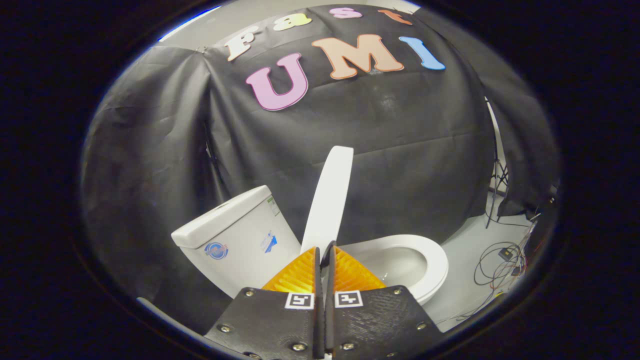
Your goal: Open the toilet lid.
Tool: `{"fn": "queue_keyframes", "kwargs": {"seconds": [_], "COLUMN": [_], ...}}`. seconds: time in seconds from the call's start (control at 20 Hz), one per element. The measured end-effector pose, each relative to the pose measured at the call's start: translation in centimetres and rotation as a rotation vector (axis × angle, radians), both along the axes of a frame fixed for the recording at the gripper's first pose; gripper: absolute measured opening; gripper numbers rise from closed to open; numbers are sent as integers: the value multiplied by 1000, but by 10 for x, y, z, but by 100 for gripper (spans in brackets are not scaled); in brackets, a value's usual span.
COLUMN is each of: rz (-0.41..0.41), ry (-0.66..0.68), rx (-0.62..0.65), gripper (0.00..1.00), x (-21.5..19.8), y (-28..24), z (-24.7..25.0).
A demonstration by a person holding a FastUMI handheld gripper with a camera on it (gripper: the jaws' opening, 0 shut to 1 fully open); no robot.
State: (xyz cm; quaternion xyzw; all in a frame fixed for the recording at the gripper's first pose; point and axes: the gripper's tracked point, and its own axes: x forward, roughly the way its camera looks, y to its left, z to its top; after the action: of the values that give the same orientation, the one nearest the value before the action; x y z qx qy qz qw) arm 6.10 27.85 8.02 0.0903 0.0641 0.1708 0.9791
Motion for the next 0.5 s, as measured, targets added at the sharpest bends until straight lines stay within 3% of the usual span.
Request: {"fn": "queue_keyframes", "kwargs": {"seconds": [0.5], "rz": [72], "ry": [-56], "rx": [-5], "gripper": [1], "x": [-8], "y": [39], "z": [17]}}
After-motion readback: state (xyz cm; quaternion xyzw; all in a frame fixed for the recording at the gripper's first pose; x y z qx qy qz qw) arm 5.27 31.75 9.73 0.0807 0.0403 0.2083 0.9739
